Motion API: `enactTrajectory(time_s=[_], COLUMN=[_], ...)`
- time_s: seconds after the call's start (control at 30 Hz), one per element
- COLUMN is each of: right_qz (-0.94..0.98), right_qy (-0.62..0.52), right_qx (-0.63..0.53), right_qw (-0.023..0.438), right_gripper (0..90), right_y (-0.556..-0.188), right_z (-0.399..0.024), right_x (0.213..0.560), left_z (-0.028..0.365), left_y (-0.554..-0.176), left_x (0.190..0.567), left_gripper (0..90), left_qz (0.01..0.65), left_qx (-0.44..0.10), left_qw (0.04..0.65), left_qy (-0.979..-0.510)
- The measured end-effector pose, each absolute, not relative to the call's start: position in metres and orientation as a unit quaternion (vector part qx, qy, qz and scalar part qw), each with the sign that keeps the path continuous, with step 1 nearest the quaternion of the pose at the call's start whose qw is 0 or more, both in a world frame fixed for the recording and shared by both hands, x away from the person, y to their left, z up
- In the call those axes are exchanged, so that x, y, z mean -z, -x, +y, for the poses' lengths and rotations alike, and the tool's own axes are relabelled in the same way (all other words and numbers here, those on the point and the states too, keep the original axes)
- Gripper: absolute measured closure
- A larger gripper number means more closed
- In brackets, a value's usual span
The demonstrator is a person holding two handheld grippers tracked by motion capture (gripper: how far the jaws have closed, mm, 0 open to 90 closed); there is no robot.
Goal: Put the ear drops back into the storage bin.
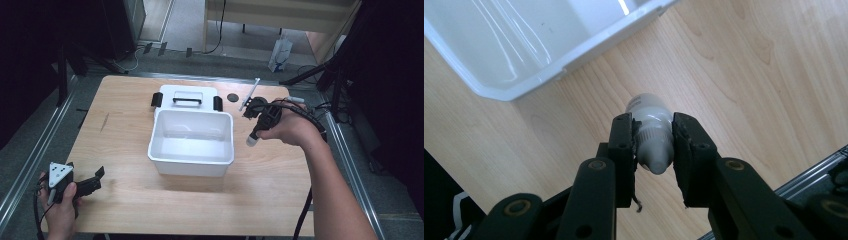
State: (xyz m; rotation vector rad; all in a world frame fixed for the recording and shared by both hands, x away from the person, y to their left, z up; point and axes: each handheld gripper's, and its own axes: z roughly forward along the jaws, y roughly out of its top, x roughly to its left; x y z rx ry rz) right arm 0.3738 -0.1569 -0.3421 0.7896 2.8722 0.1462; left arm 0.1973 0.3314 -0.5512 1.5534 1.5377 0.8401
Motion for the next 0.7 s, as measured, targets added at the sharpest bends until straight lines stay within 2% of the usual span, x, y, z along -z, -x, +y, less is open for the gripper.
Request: enactTrajectory(time_s=[0.37, 0.7], right_qz=[0.967, 0.972], right_qy=[-0.236, -0.213], right_qx=[-0.051, -0.053], right_qw=[0.084, 0.084], right_gripper=[72.4, 72.4], right_y=[-0.375, -0.374], right_z=[-0.132, -0.106], right_x=[0.317, 0.311], left_z=[0.331, 0.331], left_y=[-0.198, -0.198], left_x=[0.551, 0.551], left_gripper=[0.3, 0.3], left_qz=[0.605, 0.605], left_qx=[-0.330, -0.327], left_qw=[0.390, 0.390], left_qy=[-0.611, -0.612])
